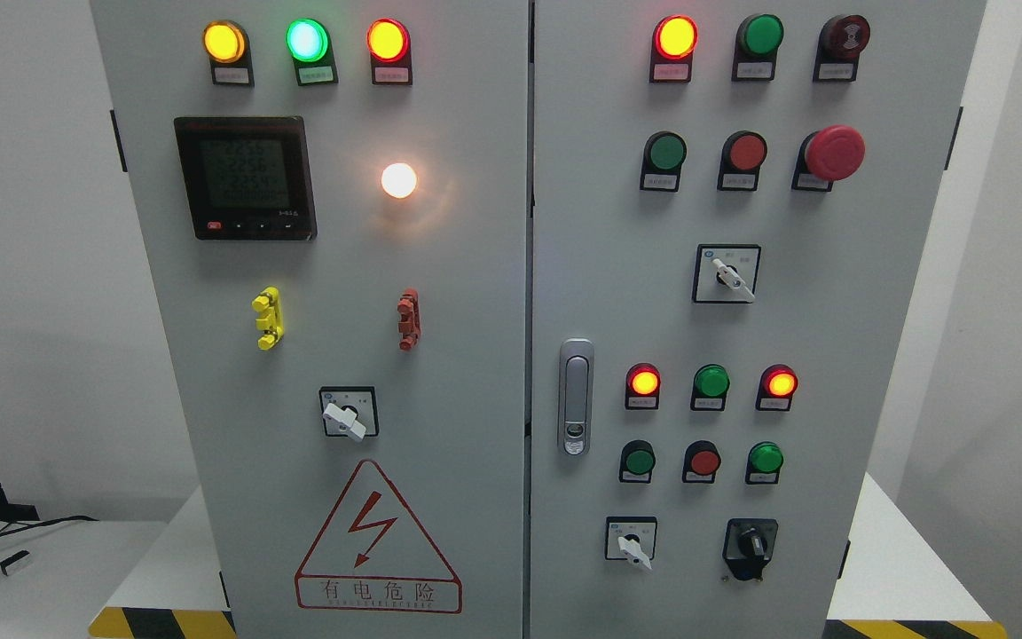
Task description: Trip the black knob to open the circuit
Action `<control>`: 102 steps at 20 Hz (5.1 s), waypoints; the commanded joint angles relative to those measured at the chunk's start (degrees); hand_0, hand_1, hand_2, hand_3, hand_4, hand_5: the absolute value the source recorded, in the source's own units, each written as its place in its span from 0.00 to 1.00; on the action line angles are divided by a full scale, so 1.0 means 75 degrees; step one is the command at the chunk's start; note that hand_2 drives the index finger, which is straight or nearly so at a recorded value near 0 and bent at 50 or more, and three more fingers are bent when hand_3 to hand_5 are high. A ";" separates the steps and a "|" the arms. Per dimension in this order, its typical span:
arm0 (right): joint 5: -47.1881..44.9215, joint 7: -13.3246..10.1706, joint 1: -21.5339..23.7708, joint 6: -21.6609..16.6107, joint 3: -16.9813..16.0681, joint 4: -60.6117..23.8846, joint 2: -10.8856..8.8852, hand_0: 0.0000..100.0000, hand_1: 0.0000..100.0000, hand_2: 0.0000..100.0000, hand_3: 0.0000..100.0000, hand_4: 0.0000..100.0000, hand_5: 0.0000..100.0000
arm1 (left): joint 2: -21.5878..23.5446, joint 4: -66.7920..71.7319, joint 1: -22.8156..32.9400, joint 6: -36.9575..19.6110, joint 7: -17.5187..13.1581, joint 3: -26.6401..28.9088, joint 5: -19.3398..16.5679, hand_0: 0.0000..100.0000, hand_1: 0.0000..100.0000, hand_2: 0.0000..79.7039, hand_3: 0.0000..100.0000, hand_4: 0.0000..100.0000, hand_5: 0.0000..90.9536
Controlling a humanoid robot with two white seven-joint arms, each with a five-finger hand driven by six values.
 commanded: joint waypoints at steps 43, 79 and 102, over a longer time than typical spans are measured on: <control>-0.3433 -0.0093 0.7079 -0.2862 -0.1240 -1.2582 -0.1957 0.16 0.42 0.11 0.21 0.16 0.15 | 0.0002 0.0000 0.0000 0.0004 0.0005 0.0000 -0.0234 0.12 0.39 0.00 0.00 0.00 0.00; -0.5625 -0.1618 0.1478 0.0619 -0.2709 -1.3770 -0.4149 0.29 0.60 0.27 1.00 0.94 0.90 | 0.0002 0.0000 0.0000 0.0004 0.0005 0.0000 -0.0234 0.12 0.39 0.00 0.00 0.00 0.00; -0.4560 -0.1606 0.0587 0.0795 -0.1267 -1.3079 -0.3293 0.39 0.74 0.29 1.00 1.00 0.96 | 0.0002 0.0000 0.0000 0.0004 0.0005 0.0000 -0.0234 0.12 0.39 0.00 0.00 0.00 0.00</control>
